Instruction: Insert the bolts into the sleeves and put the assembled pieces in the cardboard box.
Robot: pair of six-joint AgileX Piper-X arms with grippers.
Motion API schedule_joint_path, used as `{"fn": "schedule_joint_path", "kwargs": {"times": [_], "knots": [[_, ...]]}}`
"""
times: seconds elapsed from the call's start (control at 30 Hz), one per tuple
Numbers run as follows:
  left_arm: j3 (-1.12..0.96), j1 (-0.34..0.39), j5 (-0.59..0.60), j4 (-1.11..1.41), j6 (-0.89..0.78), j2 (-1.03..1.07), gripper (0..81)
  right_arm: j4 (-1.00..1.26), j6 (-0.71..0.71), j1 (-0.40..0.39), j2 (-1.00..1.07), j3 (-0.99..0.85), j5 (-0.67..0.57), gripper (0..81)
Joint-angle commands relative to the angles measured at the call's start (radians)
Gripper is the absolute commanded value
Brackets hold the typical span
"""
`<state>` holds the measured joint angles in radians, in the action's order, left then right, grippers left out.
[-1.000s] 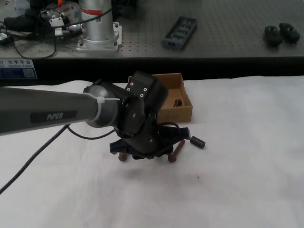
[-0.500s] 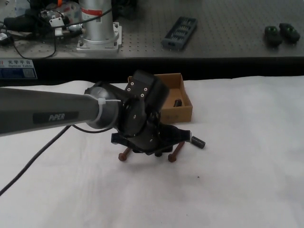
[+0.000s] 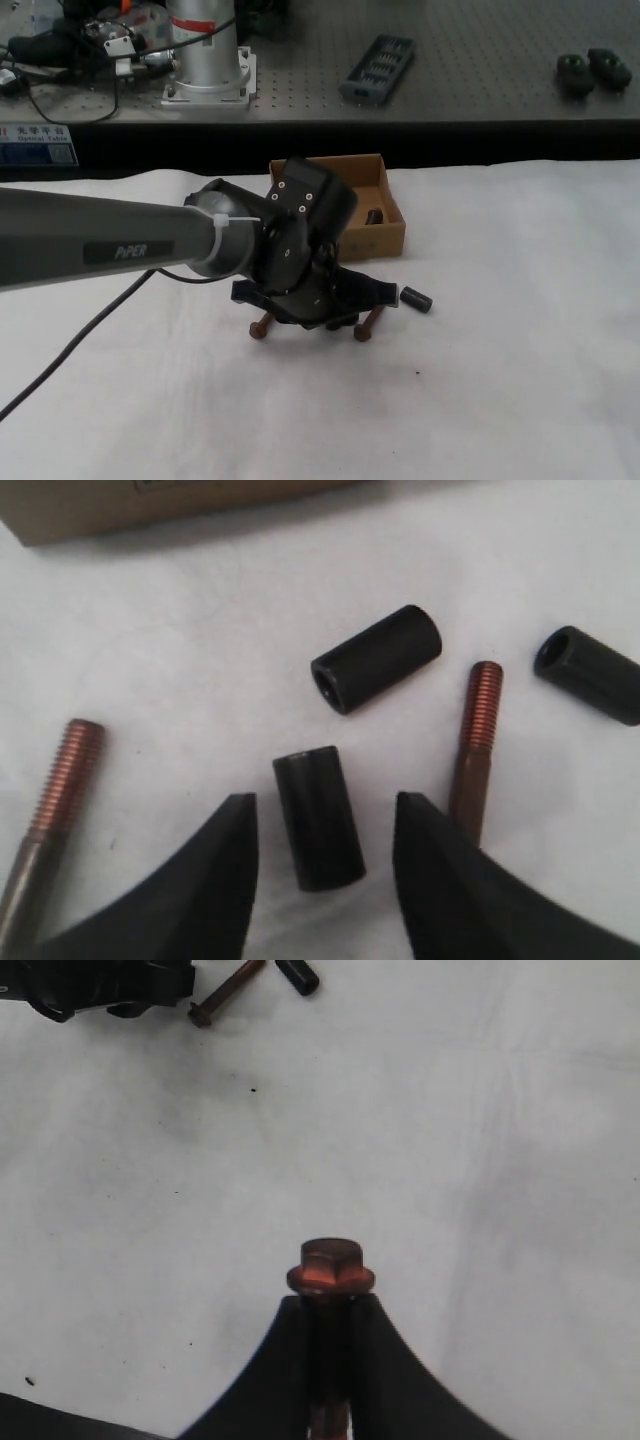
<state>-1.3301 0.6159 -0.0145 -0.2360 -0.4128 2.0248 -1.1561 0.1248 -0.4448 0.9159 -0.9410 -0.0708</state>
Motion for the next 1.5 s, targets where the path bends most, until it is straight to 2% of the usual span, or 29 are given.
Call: {"fn": "schedule_joint_path", "kwargs": {"times": [0.0,0.1,0.87,0.93,1.1,1.33,1.47], "knots": [[-0.011,0.002,-0.034,-0.002,0.027,0.0,29.5,0.011,-0.018,0.002,0.002,-0.002,-0.006,2.8],[-0.011,0.002,-0.033,-0.002,0.033,0.0,27.4,0.011,-0.018,0.002,0.002,-0.002,-0.006,2.8],[-0.011,0.002,-0.026,-0.002,0.032,0.037,27.0,0.047,-0.018,0.002,0.002,-0.002,-0.006,2.8],[-0.011,0.002,-0.026,-0.002,0.032,0.037,22.5,0.047,-0.018,0.002,0.002,-0.002,-0.006,2.8],[-0.011,0.002,-0.003,-0.002,0.032,0.037,0.9,0.047,-0.018,0.002,0.002,-0.002,-0.006,2.8],[-0.011,0.002,0.162,-0.002,0.032,0.018,0.6,0.046,-0.037,0.002,0.002,-0.002,-0.006,2.8],[-0.011,-0.003,0.206,-0.021,0.035,-0.045,0.6,0.046,-0.037,0.002,0.002,-0.002,-0.006,2.8]]}}
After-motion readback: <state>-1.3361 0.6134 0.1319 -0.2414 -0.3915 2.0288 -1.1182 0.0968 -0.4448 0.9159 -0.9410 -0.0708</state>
